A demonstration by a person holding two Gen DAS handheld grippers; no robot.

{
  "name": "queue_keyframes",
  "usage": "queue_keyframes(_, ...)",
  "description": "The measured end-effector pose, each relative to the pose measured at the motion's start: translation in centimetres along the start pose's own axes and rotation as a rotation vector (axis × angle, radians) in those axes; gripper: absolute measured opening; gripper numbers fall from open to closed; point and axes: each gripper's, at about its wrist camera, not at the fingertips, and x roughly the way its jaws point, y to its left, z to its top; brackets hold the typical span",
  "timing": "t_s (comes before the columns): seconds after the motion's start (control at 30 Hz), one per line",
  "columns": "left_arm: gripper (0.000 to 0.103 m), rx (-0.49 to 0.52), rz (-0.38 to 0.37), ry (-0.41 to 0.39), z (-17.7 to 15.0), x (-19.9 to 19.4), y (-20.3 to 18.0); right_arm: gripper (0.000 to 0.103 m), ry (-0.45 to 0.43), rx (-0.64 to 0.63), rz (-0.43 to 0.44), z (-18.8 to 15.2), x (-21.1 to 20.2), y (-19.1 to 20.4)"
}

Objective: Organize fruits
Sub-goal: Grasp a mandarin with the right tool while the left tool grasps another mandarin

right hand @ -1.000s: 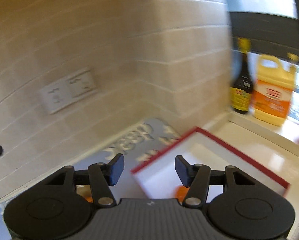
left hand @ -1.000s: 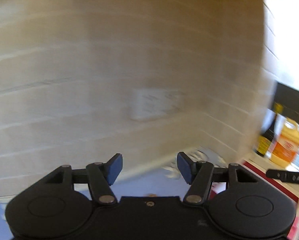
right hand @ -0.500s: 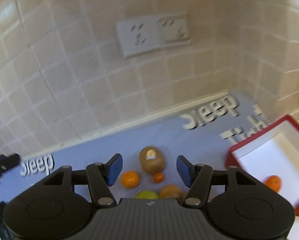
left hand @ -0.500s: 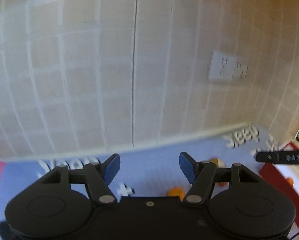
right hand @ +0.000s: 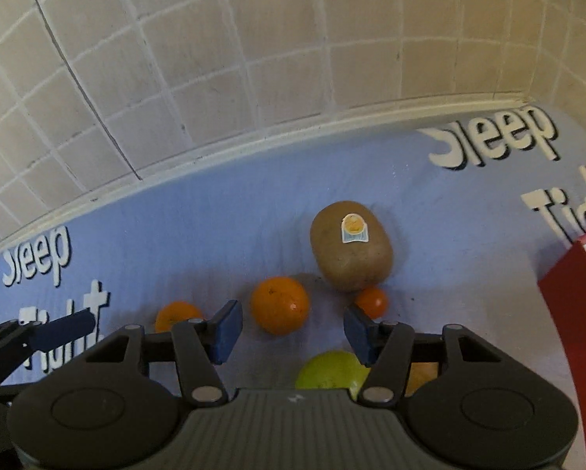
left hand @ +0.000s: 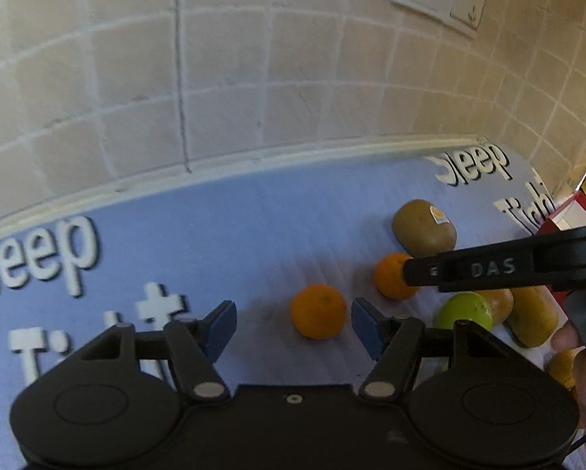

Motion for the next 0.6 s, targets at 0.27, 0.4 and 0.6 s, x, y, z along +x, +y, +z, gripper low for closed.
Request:
queue_keyframes(0.27, 0.068, 0.003, -0.048, 0.08, 0.0, 3.8, -0.6, 0.059, 0.03, 0.012, -0.01, 0.1, 2.4, 0.0)
queue_keyframes(0.4, 0.057, 0.001, -0.044, 0.08, 0.1, 4.5, -0.6, 0.055, 0.038, 0.006, -0.01, 0.0, 3.3, 0.3)
queue_keyframes(0.6, 0.046, 0.007, -0.029, 0.065, 0.2, 4.0, -0.9, 0.041, 0.001, 0.016, -0.007, -0.2, 2.9, 0.4)
